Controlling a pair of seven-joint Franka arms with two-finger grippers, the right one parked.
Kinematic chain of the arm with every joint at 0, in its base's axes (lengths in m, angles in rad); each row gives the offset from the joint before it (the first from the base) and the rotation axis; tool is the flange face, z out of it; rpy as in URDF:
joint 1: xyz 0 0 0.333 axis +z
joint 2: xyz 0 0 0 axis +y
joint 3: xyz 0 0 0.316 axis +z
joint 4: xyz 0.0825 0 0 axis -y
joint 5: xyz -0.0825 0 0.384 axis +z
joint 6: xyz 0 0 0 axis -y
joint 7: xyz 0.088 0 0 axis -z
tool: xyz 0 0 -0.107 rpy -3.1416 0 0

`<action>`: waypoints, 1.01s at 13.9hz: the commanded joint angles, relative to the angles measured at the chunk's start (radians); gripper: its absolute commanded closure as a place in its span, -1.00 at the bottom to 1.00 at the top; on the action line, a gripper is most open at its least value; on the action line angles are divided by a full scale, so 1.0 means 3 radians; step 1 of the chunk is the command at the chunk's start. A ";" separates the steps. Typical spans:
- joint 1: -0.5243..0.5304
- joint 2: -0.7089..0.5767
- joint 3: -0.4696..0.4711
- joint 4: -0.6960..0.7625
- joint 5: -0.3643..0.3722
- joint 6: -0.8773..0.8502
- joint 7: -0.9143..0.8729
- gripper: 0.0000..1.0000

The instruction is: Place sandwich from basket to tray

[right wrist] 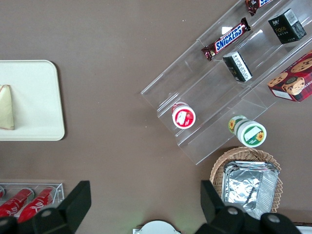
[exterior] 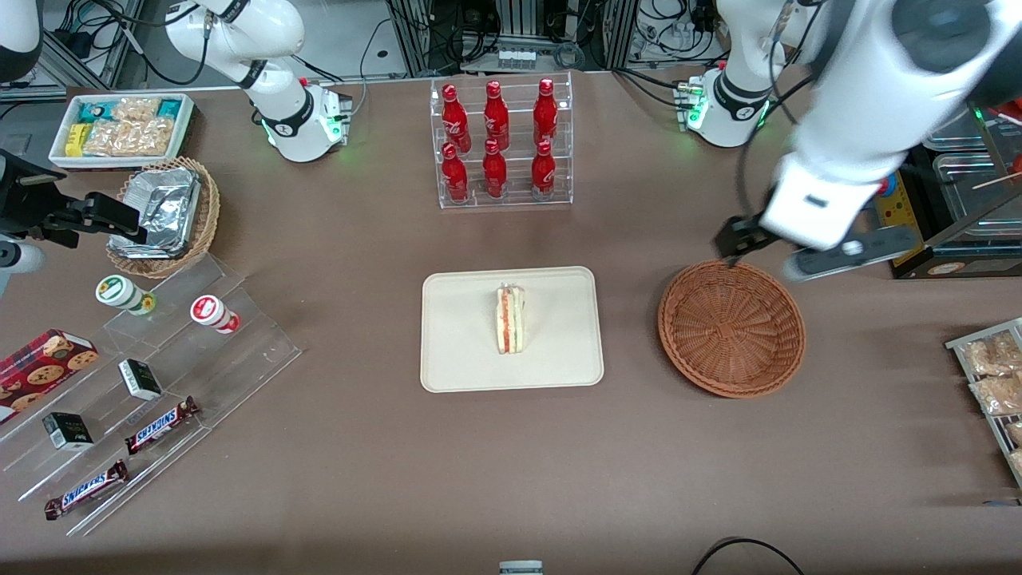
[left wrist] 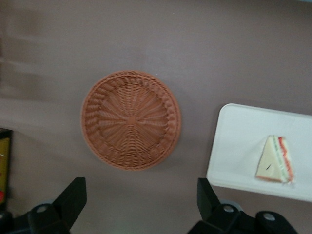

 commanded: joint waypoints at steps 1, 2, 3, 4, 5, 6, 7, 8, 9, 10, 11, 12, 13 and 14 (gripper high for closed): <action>0.0297 -0.0334 -0.0034 -0.0298 -0.0046 -0.0113 0.0649 -1.00; 0.0425 -0.0385 -0.0034 -0.0359 -0.0046 -0.0124 0.0874 -1.00; 0.0568 -0.0446 -0.0034 -0.0426 -0.0082 -0.0129 0.1114 -1.00; 0.0645 -0.0472 -0.0034 -0.0472 -0.0107 -0.0139 0.1283 -1.00; 0.0748 -0.0488 -0.0039 -0.0477 -0.0113 -0.0175 0.1437 -1.00; 0.0865 -0.0488 -0.0045 -0.0472 -0.0113 -0.0231 0.1666 -1.00; 0.0988 -0.0483 -0.0055 -0.0452 -0.0108 -0.0267 0.1891 -1.00; 0.1131 -0.0473 -0.0090 -0.0442 -0.0123 -0.0267 0.2015 -1.00; 0.1269 -0.0452 -0.0248 -0.0426 -0.0123 -0.0242 0.2006 -1.00; 0.1473 -0.0407 -0.0512 -0.0355 -0.0123 -0.0231 0.1986 -1.00; 0.1692 -0.0335 -0.0773 -0.0248 -0.0123 -0.0257 0.1981 -1.00; 0.1806 -0.0289 -0.0958 -0.0197 -0.0113 -0.0257 0.1960 -1.00; 0.1812 -0.0273 -0.1000 -0.0191 -0.0123 -0.0226 0.1833 -1.00; 0.1807 -0.0258 -0.1021 -0.0186 -0.0128 -0.0196 0.1615 -1.00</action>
